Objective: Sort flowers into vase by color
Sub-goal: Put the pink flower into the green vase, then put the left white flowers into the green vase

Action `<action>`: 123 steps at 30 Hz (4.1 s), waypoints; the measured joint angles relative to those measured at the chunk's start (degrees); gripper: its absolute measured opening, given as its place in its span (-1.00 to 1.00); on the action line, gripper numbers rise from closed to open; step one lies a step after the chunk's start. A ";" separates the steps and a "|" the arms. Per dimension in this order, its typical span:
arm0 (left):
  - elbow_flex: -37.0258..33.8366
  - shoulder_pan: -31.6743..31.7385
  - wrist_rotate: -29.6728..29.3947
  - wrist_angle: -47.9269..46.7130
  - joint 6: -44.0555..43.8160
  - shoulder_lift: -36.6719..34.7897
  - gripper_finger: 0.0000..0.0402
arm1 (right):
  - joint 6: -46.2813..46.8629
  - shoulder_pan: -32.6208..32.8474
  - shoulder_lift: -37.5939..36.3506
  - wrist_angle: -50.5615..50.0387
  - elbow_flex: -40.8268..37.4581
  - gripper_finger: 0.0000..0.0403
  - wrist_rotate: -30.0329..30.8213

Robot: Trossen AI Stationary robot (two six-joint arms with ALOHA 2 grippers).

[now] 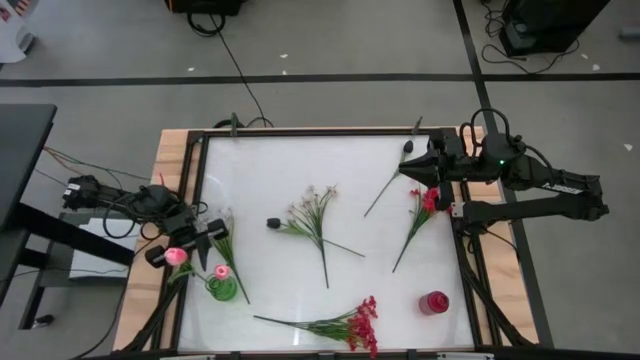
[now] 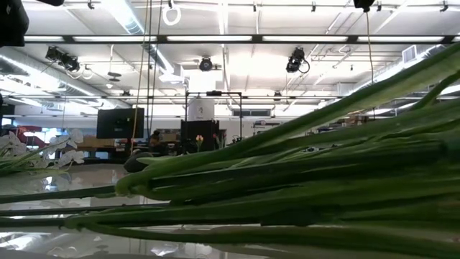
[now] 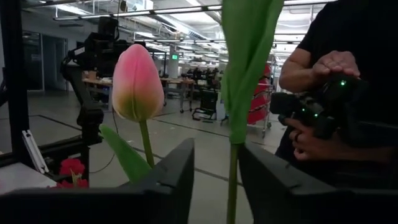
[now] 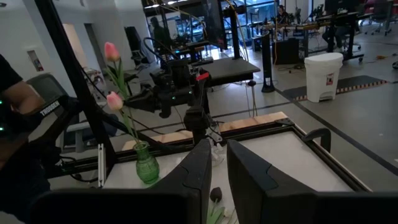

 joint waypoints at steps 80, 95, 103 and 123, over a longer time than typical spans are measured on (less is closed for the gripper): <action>47.71 22.82 -40.55 -63.13 0.30 37.53 -0.33 | 0.00 0.01 0.00 0.01 0.00 -0.69 0.00; 47.71 27.54 -44.10 -59.40 -13.63 48.25 -0.33 | -0.01 0.00 0.01 0.00 0.00 -0.69 0.00; 47.71 32.74 -44.11 -61.91 -24.10 49.67 -0.35 | -0.01 0.00 0.00 0.02 0.00 -0.69 0.01; 47.71 20.23 -47.56 -87.94 -68.44 50.74 -0.54 | 6.20 0.00 0.75 8.07 -0.02 -0.69 4.17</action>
